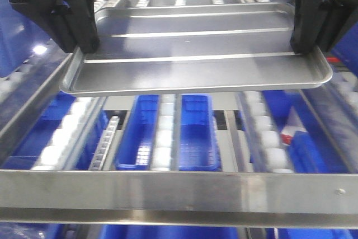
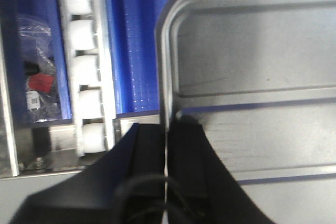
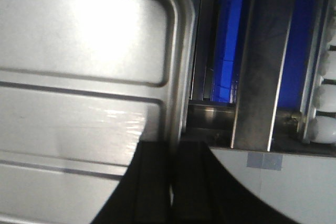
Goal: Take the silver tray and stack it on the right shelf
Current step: 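Hold the lifted tray level with both grippers, then carry the tray with both grippers while the base drives to the other shelf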
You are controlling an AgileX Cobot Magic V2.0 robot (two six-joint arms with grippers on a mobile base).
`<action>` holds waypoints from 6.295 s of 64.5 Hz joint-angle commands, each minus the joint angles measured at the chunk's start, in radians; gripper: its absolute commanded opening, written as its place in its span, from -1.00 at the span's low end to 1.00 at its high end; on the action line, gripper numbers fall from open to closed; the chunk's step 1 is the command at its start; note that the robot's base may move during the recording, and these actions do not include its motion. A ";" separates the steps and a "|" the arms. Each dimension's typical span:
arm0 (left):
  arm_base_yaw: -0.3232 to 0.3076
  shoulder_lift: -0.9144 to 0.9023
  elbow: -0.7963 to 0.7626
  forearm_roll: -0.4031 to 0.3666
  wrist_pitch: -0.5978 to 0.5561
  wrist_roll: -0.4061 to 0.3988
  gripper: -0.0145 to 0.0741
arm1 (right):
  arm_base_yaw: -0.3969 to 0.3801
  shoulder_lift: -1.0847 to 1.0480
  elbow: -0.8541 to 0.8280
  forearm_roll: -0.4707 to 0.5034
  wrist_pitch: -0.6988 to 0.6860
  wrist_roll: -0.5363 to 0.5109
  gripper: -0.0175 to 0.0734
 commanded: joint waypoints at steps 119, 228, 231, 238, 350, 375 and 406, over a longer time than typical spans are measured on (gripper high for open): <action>-0.020 -0.040 -0.035 -0.009 -0.040 0.022 -0.88 | -0.001 -0.030 -0.032 -0.019 -0.072 -0.012 -0.49; -0.020 -0.040 -0.035 -0.016 -0.031 0.022 -0.88 | -0.001 -0.030 -0.032 -0.019 -0.067 -0.012 -0.49; -0.020 -0.040 -0.035 -0.016 -0.031 0.022 -0.88 | -0.001 -0.030 -0.032 -0.019 -0.067 -0.012 -0.49; -0.020 -0.040 -0.035 -0.016 -0.031 0.022 -0.88 | -0.001 -0.030 -0.032 -0.019 -0.067 -0.012 -0.49; -0.018 -0.040 -0.035 -0.017 -0.033 0.022 -0.88 | -0.001 -0.030 -0.032 -0.019 -0.054 -0.012 -0.49; 0.033 -0.040 -0.035 -0.012 -0.033 0.022 -0.88 | -0.001 -0.030 -0.032 -0.019 -0.056 -0.012 -0.49; 0.033 -0.040 -0.035 -0.009 -0.033 0.022 -0.88 | -0.001 -0.030 -0.032 -0.020 -0.053 -0.012 -0.49</action>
